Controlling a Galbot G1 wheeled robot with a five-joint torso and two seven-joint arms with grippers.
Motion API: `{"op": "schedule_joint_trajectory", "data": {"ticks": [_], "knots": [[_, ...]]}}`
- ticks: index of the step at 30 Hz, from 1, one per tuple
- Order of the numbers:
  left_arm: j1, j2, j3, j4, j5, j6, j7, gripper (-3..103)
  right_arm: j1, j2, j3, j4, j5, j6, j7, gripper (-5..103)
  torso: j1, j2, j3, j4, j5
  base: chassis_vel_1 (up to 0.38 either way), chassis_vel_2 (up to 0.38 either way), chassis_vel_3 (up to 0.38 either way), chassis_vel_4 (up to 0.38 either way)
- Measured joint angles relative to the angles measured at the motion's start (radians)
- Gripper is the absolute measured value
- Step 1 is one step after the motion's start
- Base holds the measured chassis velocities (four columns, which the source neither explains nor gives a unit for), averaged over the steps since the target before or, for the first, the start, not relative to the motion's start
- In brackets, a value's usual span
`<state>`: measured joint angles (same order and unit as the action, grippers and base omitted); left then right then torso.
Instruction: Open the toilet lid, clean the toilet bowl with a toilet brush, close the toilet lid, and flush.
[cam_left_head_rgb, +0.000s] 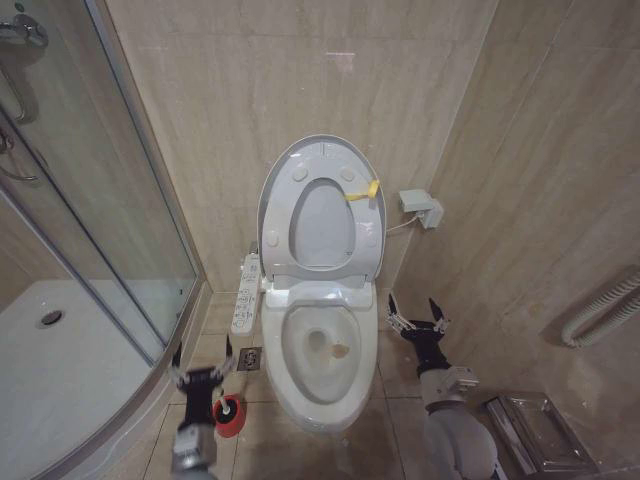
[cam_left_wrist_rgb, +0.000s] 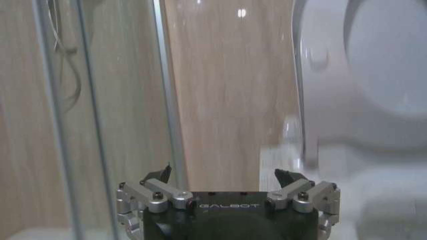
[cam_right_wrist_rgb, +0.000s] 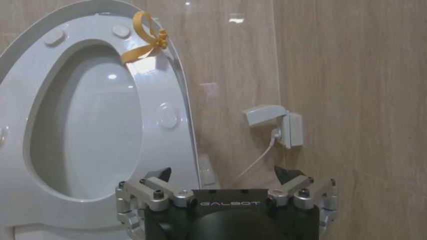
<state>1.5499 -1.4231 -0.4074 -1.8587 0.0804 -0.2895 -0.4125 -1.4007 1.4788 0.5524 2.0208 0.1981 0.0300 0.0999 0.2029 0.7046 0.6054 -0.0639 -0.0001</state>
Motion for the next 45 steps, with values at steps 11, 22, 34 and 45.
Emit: {"op": "schedule_joint_trajectory", "data": {"ticks": [11,22,34,45], "knots": [[-0.048,-0.005,0.007,0.258,-0.027,-0.111,-0.033,100,0.000,0.000,0.000,0.000,0.000,0.000,0.000,100,0.000,0.000,0.000,-0.0001,0.0002,0.000,0.000,0.000,0.000],[-0.175,0.005,0.031,0.456,-0.090,-0.106,0.014,100,0.000,0.000,0.000,0.000,0.000,0.000,0.000,100,0.000,0.000,0.000,0.0000,0.0001,0.000,0.000,0.000,0.000],[-0.259,0.015,0.053,0.642,-0.124,-0.123,0.062,100,0.000,0.000,0.000,0.000,0.000,0.000,0.000,100,0.000,0.000,0.000,0.0000,0.0000,0.000,0.000,0.000,0.000],[-0.274,0.026,0.043,0.678,-0.088,-0.159,0.090,85,0.000,0.000,0.000,0.000,0.000,0.000,0.000,100,0.000,0.000,0.000,-0.0001,0.0000,0.000,0.000,0.000,0.000]]}}
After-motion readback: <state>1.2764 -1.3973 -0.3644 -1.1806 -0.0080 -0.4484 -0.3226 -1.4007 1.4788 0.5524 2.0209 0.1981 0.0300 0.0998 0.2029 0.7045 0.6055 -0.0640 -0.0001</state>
